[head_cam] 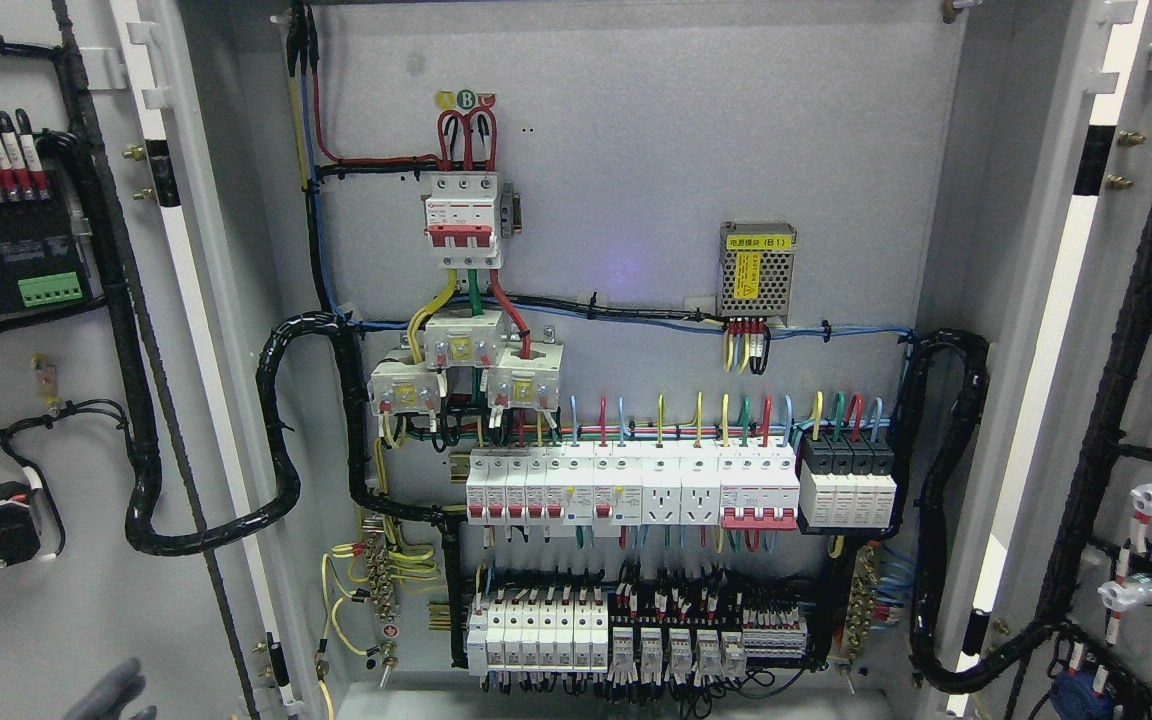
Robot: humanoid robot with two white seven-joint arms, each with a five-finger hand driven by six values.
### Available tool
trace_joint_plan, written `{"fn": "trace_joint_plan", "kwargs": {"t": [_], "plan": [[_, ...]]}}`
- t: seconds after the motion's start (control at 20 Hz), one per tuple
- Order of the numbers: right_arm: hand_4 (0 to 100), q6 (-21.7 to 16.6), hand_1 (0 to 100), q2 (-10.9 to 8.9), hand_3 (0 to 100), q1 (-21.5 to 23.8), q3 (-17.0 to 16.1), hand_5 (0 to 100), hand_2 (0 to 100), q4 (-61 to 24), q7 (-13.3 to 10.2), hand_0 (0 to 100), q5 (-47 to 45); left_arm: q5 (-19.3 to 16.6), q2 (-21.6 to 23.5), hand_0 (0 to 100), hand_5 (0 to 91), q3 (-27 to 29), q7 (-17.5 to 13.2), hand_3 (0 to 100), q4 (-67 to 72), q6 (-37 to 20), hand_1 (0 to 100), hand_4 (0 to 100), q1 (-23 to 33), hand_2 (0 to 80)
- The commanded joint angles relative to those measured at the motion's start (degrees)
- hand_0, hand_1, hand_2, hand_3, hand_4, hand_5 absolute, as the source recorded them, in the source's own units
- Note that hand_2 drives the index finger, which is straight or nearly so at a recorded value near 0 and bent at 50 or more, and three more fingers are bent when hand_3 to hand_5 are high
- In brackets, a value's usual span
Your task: Open door with both hands
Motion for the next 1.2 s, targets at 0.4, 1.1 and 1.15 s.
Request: {"fn": "trace_joint_plan", "kwargs": {"t": [0.4,1.1,1.15], "plan": [[0,0.05,0,1.30,0,-2.52,24.10,0,0,14.32,1.01,38,5.31,-16.11,-19.80,0,0.0,-11.84,0.05,0,-1.09,1.17,0,0,2.79,0.0],[0,-0.21,0,6.23,0,1.87,26.05,0,0,26.29,1.01,38,5.31,-18.31,-18.05,0,0.0,-10.17,0.75,0,17.62,21.82,0,0,8.50,0.0],[0,-0.21,0,6.40,0,2.22,26.05,0,0,26.55,1.01,38,5.40,-18.92,-17.61,0,0.0,-10.17,0.84,0,19.03,22.61,0,0,9.11,0.0]]}}
